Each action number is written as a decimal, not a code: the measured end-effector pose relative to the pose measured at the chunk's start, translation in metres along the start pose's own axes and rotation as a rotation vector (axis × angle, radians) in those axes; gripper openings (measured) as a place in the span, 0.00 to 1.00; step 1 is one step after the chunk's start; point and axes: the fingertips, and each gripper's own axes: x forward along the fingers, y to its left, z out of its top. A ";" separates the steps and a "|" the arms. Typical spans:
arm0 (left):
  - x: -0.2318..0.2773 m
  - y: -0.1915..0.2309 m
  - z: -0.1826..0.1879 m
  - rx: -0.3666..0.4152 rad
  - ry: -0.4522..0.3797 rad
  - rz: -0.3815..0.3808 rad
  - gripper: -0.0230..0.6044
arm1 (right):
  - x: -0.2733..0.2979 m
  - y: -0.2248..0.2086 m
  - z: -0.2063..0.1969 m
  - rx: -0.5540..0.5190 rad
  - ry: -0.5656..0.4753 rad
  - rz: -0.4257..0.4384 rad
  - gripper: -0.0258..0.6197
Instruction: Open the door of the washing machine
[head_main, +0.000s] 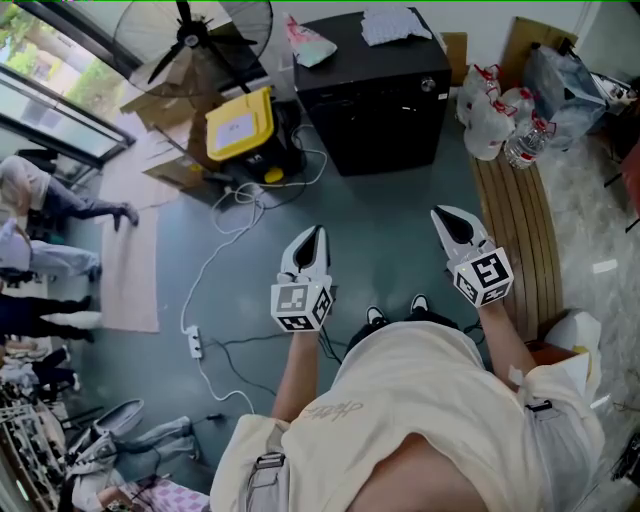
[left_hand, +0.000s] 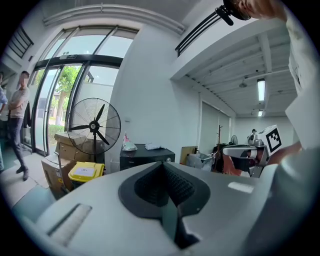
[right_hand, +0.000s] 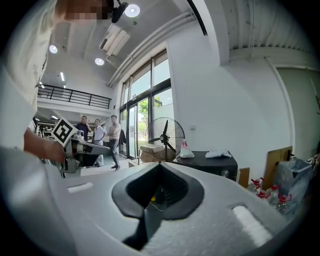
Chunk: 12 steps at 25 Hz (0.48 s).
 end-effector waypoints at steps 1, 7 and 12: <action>-0.001 0.002 -0.001 -0.005 0.001 0.002 0.07 | 0.001 0.000 0.001 0.001 -0.001 -0.004 0.04; -0.004 0.019 -0.004 -0.027 0.006 0.006 0.29 | 0.010 0.007 0.000 0.005 0.011 -0.009 0.04; -0.008 0.032 -0.010 -0.029 0.003 -0.018 0.30 | 0.015 0.021 -0.003 0.001 0.019 -0.032 0.04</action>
